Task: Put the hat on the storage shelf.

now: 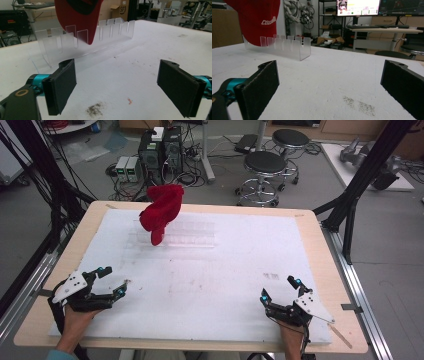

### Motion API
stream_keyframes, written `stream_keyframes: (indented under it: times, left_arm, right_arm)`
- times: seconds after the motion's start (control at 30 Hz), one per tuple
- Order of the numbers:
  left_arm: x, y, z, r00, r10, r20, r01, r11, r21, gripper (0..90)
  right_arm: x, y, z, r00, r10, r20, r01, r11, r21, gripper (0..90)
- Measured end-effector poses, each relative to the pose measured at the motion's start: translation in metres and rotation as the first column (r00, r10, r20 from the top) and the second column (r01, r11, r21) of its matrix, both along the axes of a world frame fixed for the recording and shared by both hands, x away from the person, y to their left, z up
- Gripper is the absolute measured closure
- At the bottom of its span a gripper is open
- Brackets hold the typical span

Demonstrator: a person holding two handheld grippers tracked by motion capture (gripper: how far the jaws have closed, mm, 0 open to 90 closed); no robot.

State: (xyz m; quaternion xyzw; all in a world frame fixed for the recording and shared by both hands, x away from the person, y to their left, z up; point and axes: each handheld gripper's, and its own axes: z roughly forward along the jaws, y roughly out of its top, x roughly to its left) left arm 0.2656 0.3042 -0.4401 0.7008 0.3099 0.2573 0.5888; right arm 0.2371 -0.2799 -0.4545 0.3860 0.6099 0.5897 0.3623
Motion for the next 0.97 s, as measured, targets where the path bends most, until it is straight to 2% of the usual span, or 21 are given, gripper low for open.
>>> stream_keyframes:
  times: [0.13,0.3,0.43,0.53,0.67,0.9,0.97]
  left_arm:
    - [-0.001,0.000,-0.003,0.9998,-0.019,-0.005,0.019,0.9998,-0.003,16.1]
    - [-0.003,0.000,-0.009,1.0000,-0.006,0.002,0.006,1.0000,-0.004,15.5]
    - [-0.006,0.000,-0.009,0.9995,0.005,0.033,-0.005,1.0000,-0.001,15.7]
    - [-0.006,-0.001,-0.010,0.9992,0.010,0.038,-0.010,0.9999,0.011,15.9]
    - [-0.007,0.000,-0.010,0.9989,0.024,0.039,-0.024,0.9997,-0.009,16.1]
    - [-0.009,0.004,-0.012,0.9976,0.037,0.059,-0.034,0.9979,-0.055,16.7]
    - [-0.011,0.004,-0.012,0.9965,0.039,0.074,-0.035,0.9977,-0.057,16.7]
  right_arm:
    - [0.000,0.000,0.000,1.0000,-0.005,-0.001,0.005,1.000,0.005,0.6]
    - [0.000,0.000,0.000,1.0000,-0.007,-0.001,0.007,1.000,-0.002,0.7]
    - [0.000,0.001,0.000,1.0000,-0.006,-0.007,0.006,1.000,-0.003,0.6]
    - [0.001,0.001,0.000,1.0000,-0.004,-0.004,0.004,1.000,-0.007,0.6]
    - [0.001,0.001,0.000,1.0000,-0.004,-0.006,0.004,1.000,-0.007,0.6]
    - [0.001,0.001,0.000,0.9999,-0.006,-0.011,0.006,1.000,-0.006,0.6]
    - [0.001,0.002,0.000,0.9998,-0.009,-0.019,0.009,1.000,-0.009,0.6]
